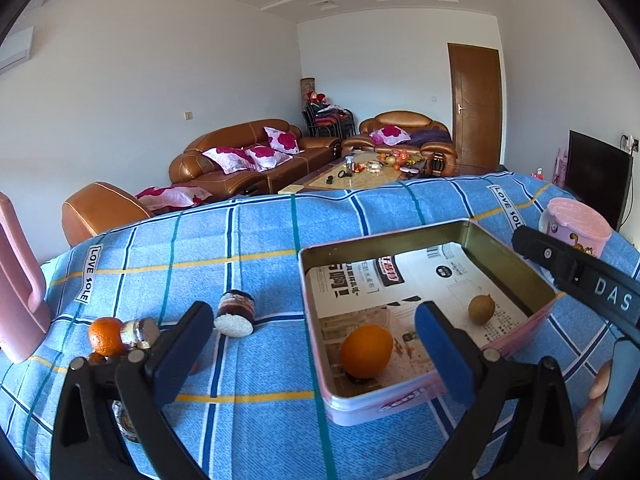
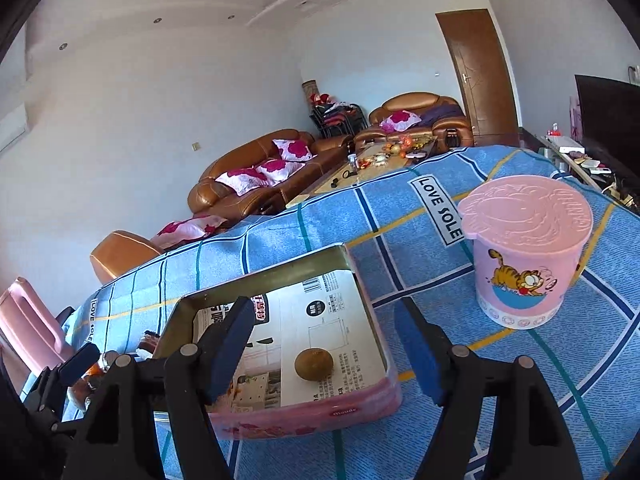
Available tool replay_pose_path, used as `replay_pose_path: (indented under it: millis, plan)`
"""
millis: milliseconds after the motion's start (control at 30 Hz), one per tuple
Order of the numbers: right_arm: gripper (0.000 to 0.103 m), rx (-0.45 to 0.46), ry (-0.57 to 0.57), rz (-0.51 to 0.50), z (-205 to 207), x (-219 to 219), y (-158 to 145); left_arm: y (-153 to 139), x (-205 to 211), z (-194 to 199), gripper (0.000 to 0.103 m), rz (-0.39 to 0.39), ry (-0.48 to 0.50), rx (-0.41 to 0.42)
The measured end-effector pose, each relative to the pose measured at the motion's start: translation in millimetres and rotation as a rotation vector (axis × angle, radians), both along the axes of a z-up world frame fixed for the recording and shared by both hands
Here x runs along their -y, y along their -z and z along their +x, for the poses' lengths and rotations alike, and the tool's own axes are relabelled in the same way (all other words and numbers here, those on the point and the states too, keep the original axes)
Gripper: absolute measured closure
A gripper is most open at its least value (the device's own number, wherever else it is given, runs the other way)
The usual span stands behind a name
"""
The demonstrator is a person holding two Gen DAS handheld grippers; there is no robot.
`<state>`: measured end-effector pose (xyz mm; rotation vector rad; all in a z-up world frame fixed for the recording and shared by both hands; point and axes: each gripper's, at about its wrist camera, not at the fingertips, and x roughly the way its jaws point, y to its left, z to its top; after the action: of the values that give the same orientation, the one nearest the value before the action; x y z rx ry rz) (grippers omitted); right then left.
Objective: Organize fruits
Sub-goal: 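Lift both open tools out of the tin box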
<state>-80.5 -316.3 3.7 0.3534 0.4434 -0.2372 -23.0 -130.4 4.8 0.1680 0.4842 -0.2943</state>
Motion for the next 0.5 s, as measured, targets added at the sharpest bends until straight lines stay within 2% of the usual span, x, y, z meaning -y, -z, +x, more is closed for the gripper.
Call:
replay_pose_path:
  millis: [167, 500]
  plan:
    - [0.029, 0.003, 0.029, -0.062, -4, -7, -3, -1, -12, 0, 0.000, -0.007, -0.026, 0.011]
    - [0.029, -0.003, 0.047, -0.094, -15, -20, -3, 2, -31, -2, 0.000, -0.021, -0.032, -0.015]
